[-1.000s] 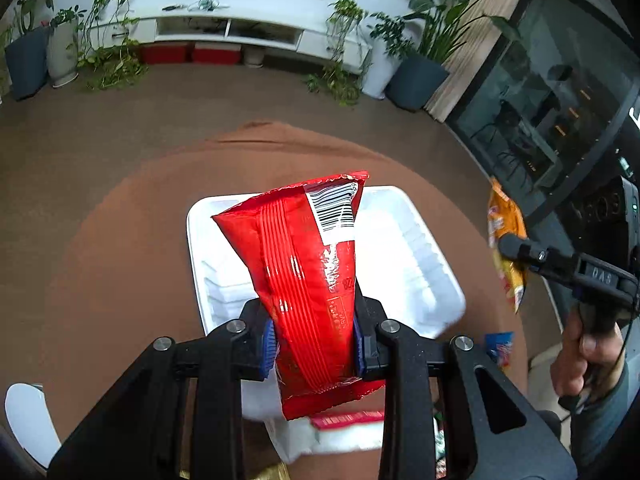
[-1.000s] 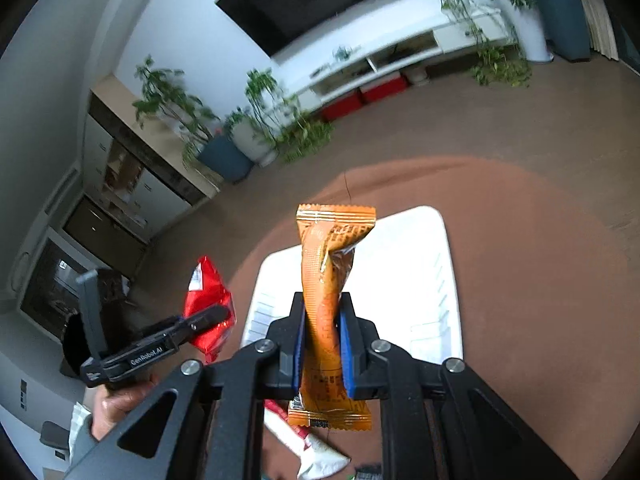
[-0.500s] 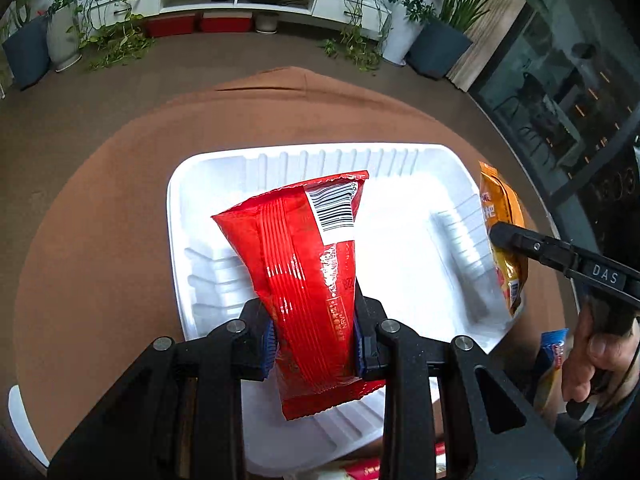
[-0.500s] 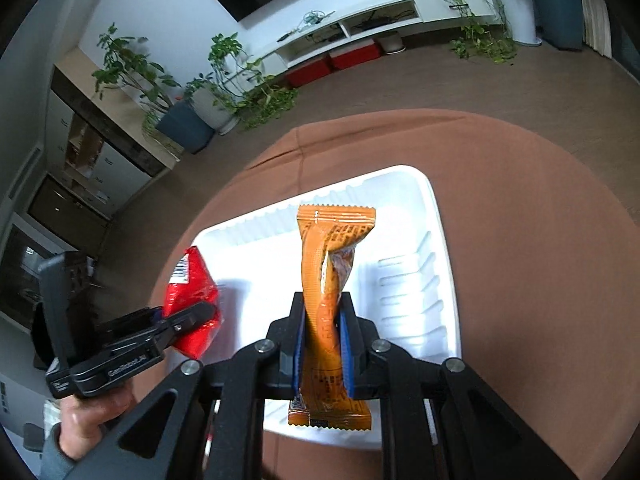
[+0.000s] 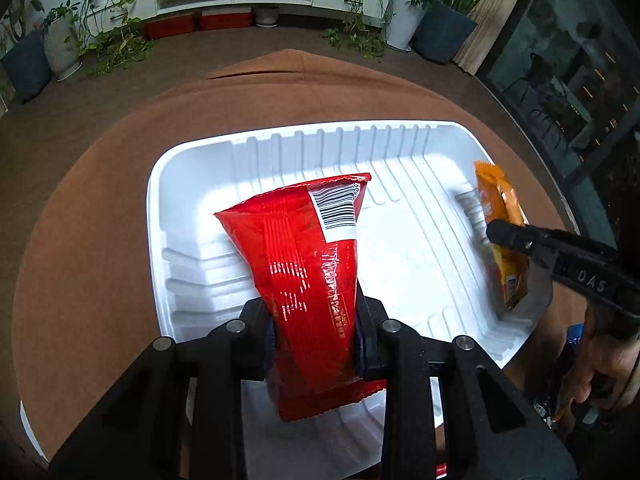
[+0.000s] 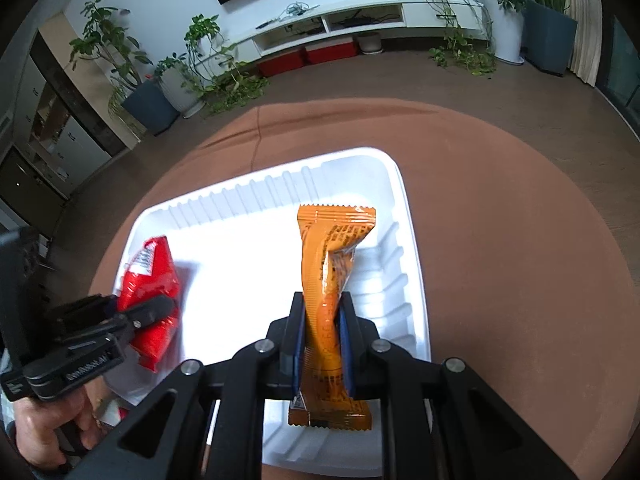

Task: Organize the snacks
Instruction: 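Open both tools to drop the red bag and orange bar into the tray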

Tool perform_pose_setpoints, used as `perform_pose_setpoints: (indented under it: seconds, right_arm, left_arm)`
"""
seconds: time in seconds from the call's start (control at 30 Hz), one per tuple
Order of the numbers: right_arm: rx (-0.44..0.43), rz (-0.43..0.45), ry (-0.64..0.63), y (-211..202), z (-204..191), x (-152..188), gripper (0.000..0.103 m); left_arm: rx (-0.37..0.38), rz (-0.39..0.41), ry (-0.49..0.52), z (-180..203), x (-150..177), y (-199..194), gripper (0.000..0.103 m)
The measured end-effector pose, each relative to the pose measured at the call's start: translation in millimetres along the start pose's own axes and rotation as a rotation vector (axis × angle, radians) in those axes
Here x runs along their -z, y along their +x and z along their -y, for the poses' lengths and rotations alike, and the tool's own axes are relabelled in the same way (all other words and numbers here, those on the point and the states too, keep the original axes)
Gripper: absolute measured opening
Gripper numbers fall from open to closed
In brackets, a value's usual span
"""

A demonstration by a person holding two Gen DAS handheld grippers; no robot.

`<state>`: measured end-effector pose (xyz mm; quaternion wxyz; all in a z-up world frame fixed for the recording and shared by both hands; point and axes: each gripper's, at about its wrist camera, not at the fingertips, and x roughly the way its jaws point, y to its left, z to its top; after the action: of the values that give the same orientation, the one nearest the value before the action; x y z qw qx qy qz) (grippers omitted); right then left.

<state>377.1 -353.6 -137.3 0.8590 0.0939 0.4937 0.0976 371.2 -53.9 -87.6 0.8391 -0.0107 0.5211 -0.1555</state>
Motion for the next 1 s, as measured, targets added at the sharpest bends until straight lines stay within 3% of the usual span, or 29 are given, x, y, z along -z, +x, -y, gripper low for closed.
perform_pose_setpoints:
  seconds: [0.27, 0.33, 0.4, 0.83, 1.0]
  right_arm:
    - [0.012, -0.009, -0.007, 5, 0, 1, 0.018]
    - [0.012, -0.016, -0.010, 6, 0, 2, 0.019]
    - [0.011, -0.020, -0.010, 6, -2, 2, 0.023]
    - [0.017, -0.009, 0.009, -1, -3, 17, 0.030]
    - [0.019, -0.006, 0.016, -3, -5, 16, 0.039]
  left_arm:
    - [-0.032, -0.001, 0.018, 8, -1, 10, 0.031]
    - [-0.039, -0.009, 0.026, 9, -5, 13, 0.038]
    - [-0.045, -0.002, 0.028, 1, -1, 11, 0.054]
    - [-0.049, 0.020, 0.006, -14, 4, -12, 0.058]
    - [-0.043, 0.050, 0.008, -16, 1, -28, 0.060]
